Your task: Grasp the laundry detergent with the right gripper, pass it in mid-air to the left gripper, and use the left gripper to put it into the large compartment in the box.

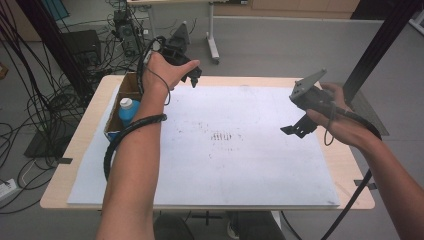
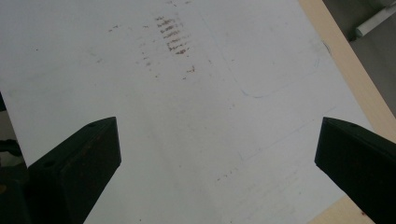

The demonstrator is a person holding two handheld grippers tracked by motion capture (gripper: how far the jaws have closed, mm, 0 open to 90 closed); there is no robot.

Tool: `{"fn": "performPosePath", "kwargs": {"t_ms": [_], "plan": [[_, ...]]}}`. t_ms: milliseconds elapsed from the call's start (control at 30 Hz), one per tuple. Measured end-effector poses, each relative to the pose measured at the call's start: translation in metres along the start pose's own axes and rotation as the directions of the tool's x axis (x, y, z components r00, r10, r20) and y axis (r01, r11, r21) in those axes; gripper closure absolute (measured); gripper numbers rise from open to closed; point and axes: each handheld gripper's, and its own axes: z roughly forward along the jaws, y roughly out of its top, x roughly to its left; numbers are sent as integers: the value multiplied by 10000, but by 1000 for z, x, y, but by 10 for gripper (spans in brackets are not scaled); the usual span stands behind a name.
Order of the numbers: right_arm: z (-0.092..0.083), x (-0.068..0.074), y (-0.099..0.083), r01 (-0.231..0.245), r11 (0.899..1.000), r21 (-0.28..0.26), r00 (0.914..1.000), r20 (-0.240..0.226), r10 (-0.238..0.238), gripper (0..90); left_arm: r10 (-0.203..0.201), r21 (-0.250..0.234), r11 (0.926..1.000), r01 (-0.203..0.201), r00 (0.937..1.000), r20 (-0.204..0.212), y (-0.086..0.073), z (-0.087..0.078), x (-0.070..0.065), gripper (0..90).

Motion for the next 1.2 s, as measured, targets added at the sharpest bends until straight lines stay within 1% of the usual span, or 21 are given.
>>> {"fn": "performPosePath", "kwargs": {"t_ms": [33,67,133,200,267,367,467,500,567,700,967,1067,1200], "plan": [[0,0,-1,-26,10000,2,10000,-28,26,3,73,8,10000,-73,10000,-57,2,1,-2,72],[0,-1,-1,-37,10000,22,10000,-43,37,3,79,-82,9999,-79,9999,-64,3,2,-3,72],[2,-1,-3,-43,10000,89,9999,-91,44,3,100,-85,9999,-100,9999,10,6,3,-5,71],[3,-2,-4,-49,9999,136,9999,-129,51,3,180,-74,9998,-180,9998,-38,7,4,-6,71],[5,-3,-5,-63,9999,156,9998,-161,65,3,112,-60,9999,-112,9999,-33,8,6,-6,70],[6,-3,-4,-45,9998,169,9998,-200,48,3,126,-39,9999,-127,9999,-49,8,7,-5,71],[8,-4,-4,-29,9998,200,9997,-244,34,3,40,10,10000,-40,10000,-61,8,8,-4,71],[8,-4,-3,-14,9998,196,9997,-258,19,3,60,-12,10000,-60,10000,-51,8,8,-3,70],[9,-4,-3,-17,9998,217,9996,-269,23,3,-31,-71,10000,31,10000,19,8,7,-2,70],[10,-4,-3,-14,9997,256,9996,-291,22,3,1,-136,9999,-1,10000,9,8,7,-1,70],[10,-6,-2,-36,9997,246,9997,-255,42,3,56,-88,9999,-56,10000,-11,8,9,0,70],[11,-6,-3,-39,9996,275,9996,-267,46,3,-18,-114,9999,18,10000,-15,9,9,0,70],[12,-5,-2,-36,9995,329,9995,-299,45,3,49,-88,9999,-49,10000,-22,9,10,1,70]]}}
